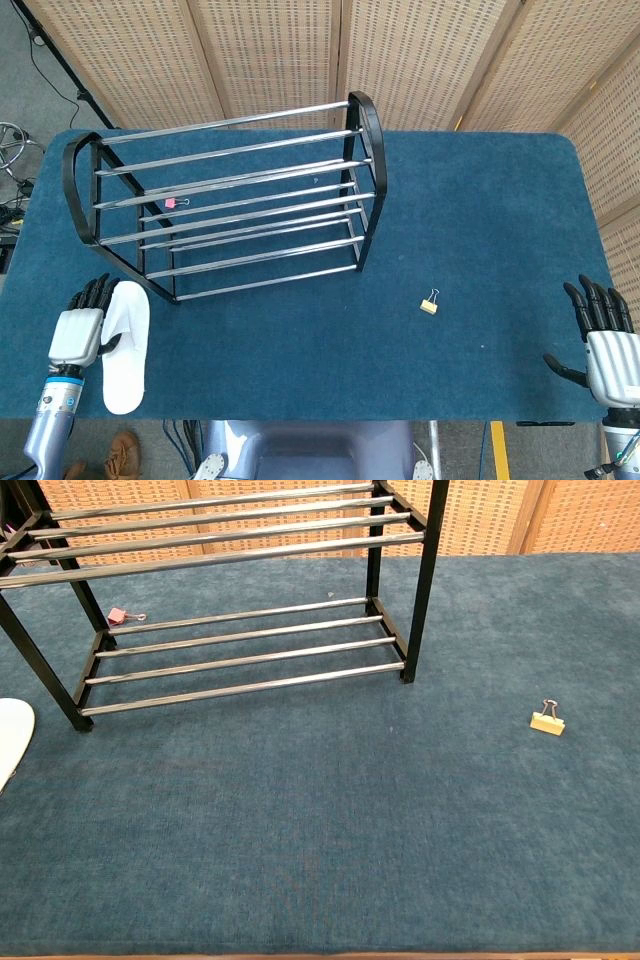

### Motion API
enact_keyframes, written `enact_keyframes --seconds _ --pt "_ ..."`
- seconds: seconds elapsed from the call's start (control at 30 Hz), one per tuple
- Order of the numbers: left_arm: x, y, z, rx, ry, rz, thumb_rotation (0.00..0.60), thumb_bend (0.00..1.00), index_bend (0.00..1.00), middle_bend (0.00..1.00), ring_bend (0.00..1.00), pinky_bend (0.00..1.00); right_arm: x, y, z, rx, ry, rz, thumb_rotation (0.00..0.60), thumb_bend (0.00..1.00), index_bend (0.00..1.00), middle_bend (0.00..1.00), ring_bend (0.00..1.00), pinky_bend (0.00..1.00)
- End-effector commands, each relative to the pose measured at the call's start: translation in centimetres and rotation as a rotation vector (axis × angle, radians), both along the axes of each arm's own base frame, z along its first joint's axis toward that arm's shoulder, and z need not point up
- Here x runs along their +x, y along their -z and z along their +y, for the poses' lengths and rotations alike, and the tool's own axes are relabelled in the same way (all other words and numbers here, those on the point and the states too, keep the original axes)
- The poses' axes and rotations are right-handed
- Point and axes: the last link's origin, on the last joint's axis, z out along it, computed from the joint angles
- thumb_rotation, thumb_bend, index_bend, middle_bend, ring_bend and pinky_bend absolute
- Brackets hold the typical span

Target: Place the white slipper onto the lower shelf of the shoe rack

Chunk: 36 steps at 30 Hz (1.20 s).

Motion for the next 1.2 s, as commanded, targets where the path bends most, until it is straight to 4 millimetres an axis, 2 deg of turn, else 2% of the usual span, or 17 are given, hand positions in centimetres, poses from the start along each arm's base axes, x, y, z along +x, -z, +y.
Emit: enact_keyframes --seconds 0.03,0.17,0.3,0.57,0.93,1.2 --pt "0.0 0.1 -0.1 -0.002 0.003 0.001 0.600 0.32 0.21 0.10 0.10 0.26 0.0 0.0 0.0 0.001 0.000 -0.001 0.600 0.00 0.00 0.00 0.00 0.00" --pt "0.0 0.2 -0.1 -0.010 0.012 0.008 0.600 0.33 0.33 0.21 0.19 0.36 0.0 0.0 0.0 0.004 0.000 -0.002 0.600 0.00 0.00 0.00 0.00 0.00" --pt "0.0 0.3 -0.1 -0.010 0.021 0.016 0.600 0.36 0.44 0.30 0.25 0.38 0.0 0.1 0.0 0.008 0.001 -0.003 0.600 0.00 0.00 0.00 0.00 0.00" --pt "0.2 0.3 -0.1 0.010 0.055 0.012 0.600 0.44 0.58 0.41 0.34 0.45 0.0 0.2 0.0 0.014 0.003 -0.003 0.600 0.00 0.00 0.00 0.00 0.00" --pt "0.3 0.2 -0.4 0.026 0.132 -0.026 0.600 0.50 0.65 0.47 0.40 0.50 0.0 0.2 0.0 0.020 0.008 -0.009 0.600 0.00 0.00 0.00 0.00 0.00" --pt "-0.4 -1.1 -1.0 0.003 0.204 -0.110 0.600 0.53 0.68 0.50 0.41 0.51 0.0 0.3 -0.1 0.024 0.010 -0.009 0.600 0.00 0.00 0.00 0.00 0.00"
